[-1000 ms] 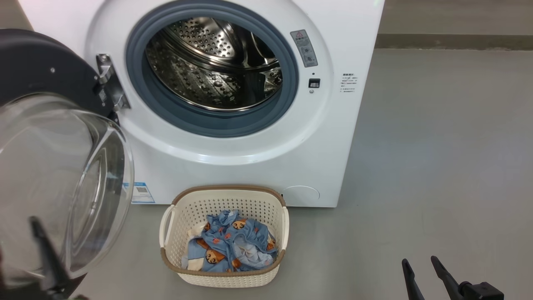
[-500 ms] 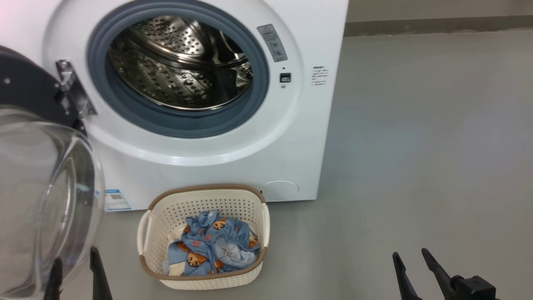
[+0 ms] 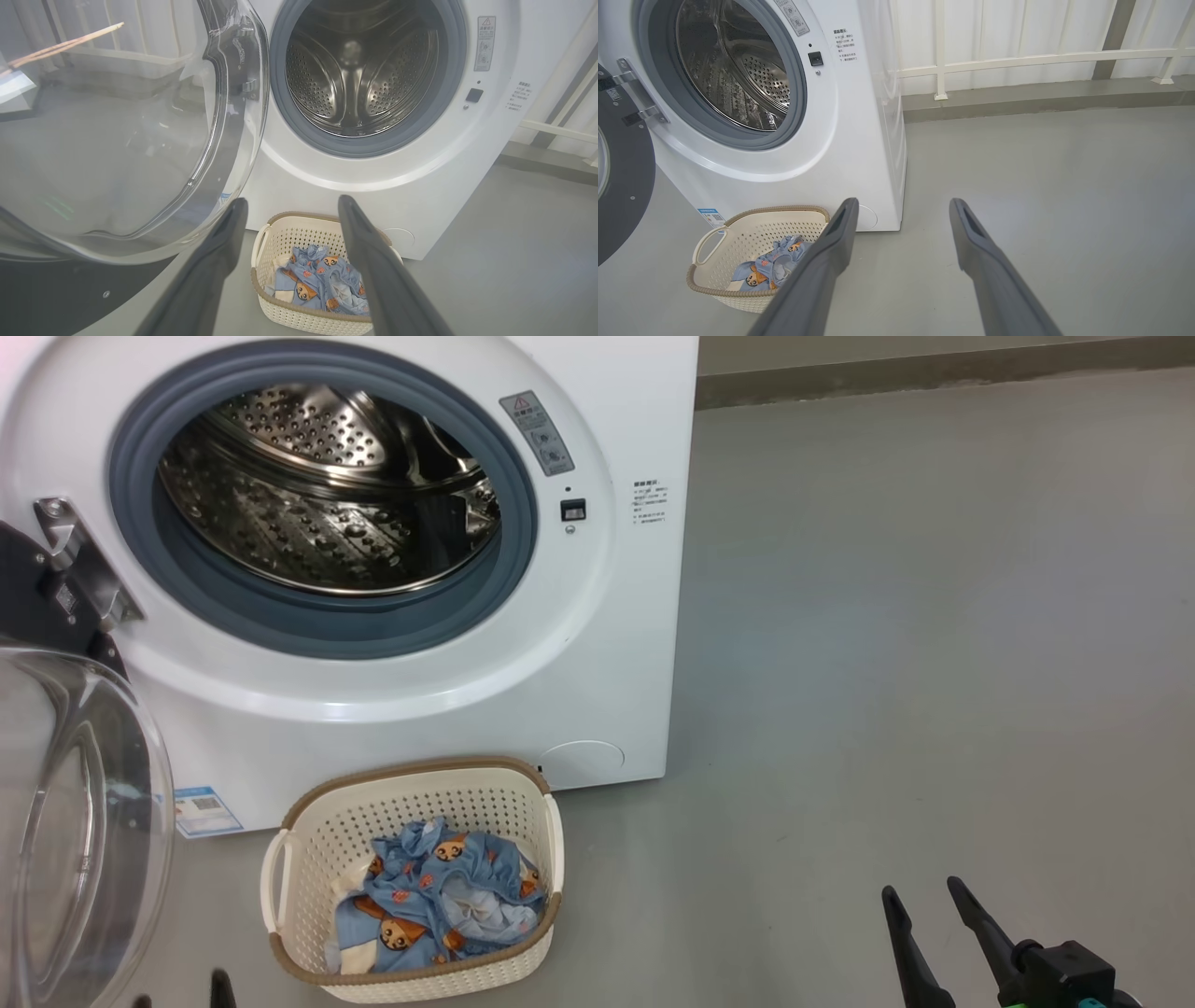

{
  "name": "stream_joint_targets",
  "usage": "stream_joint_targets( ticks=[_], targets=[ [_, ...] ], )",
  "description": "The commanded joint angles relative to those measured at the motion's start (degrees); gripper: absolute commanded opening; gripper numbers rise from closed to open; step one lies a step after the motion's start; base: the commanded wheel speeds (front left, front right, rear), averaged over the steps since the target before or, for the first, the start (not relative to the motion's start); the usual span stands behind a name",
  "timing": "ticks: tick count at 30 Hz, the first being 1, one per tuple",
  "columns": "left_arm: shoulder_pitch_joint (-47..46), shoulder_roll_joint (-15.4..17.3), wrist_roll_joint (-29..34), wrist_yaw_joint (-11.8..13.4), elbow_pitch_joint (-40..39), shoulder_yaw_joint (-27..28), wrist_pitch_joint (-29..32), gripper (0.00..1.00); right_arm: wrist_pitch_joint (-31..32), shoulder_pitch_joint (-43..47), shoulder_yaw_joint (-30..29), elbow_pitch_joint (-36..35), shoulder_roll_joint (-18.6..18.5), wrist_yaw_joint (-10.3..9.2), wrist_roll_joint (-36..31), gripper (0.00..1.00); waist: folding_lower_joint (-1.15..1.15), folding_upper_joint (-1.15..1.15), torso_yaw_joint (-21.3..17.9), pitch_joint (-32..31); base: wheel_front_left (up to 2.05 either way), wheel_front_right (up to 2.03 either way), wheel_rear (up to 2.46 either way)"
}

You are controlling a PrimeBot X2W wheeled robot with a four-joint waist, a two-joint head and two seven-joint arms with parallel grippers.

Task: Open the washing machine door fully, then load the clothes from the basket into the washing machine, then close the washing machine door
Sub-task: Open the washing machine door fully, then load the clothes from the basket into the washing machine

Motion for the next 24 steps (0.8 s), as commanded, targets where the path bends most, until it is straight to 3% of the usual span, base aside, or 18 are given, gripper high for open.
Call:
stream_joint_targets(
  ticks=[1, 24],
  targets=[
    [-0.28, 0.09, 0.83, -0.31, -0.64, 2.14, -0.51, 1.00, -0.69, -1.70, 1.66, -1.60, -0.99, 0.09, 0.05, 1.00, 0.00, 0.00, -0.20, -0.12, 0.00, 0.00, 0.00],
    [0.57, -0.37, 1.34, 0.38, 1.62, 2.81, -0.52, 1.00, -0.69, -1.45, 0.85, -1.73, -1.20, 0.09, -0.10, 1.00, 0.00, 0.00, 0.27, -0.58, 0.00, 0.00, 0.00]
  ],
)
